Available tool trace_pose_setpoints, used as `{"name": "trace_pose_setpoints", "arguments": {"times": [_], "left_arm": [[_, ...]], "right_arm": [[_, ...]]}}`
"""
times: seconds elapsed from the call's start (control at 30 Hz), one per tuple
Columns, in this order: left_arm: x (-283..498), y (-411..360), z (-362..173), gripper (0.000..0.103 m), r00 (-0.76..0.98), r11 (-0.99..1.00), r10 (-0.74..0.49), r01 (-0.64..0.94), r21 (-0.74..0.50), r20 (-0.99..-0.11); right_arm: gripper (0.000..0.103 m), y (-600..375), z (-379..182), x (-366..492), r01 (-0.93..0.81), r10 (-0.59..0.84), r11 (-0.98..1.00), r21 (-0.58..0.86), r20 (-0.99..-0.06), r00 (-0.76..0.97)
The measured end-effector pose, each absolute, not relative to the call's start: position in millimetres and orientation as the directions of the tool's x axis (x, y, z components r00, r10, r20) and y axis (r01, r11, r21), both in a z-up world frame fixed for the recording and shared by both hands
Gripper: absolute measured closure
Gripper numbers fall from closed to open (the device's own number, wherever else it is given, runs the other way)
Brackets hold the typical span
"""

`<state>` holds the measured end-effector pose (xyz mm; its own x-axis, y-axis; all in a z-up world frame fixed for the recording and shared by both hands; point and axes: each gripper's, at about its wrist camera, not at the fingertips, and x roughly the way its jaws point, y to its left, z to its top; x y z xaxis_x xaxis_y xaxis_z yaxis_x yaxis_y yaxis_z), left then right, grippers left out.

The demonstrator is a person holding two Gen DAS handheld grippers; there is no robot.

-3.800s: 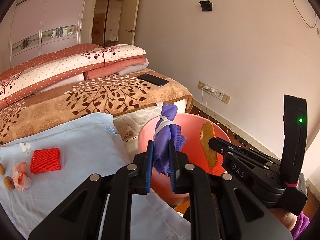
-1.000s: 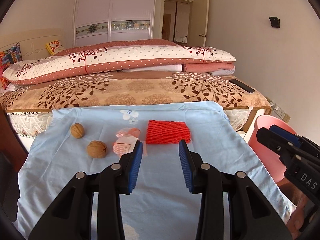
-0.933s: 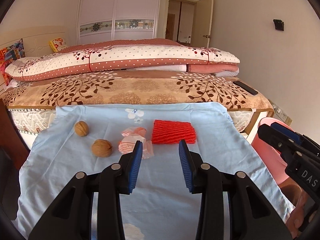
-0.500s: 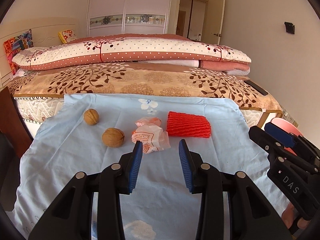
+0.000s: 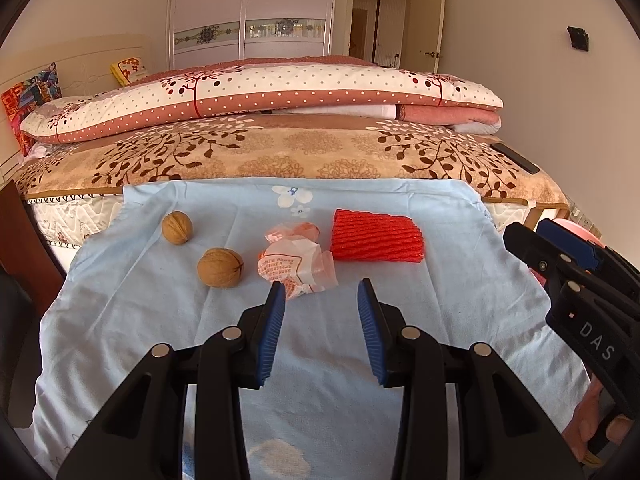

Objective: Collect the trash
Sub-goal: 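Move both open tools back over the blue sheet, then grasp the white snack wrapper with the left tool while the right tool grasps the red foam net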

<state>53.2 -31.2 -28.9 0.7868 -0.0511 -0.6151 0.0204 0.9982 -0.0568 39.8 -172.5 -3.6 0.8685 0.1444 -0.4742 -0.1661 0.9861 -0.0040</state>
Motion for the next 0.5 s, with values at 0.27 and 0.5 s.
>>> {"name": "trace_pose_setpoints", "arguments": {"times": [0.27,0.5], "left_arm": [[58,-22,-35,0.065,0.747,0.993,-0.079,0.000,-0.119,-0.660],[59,-11,-37,0.065,0.738,0.989,-0.064,-0.043,-0.141,-0.671]], "right_arm": [[0.043,-170,-12,44,-0.192,0.171,0.981,0.017,-0.541,0.824],[0.039,-158,-17,44,-0.246,0.202,0.969,0.001,-0.573,0.794]]}}
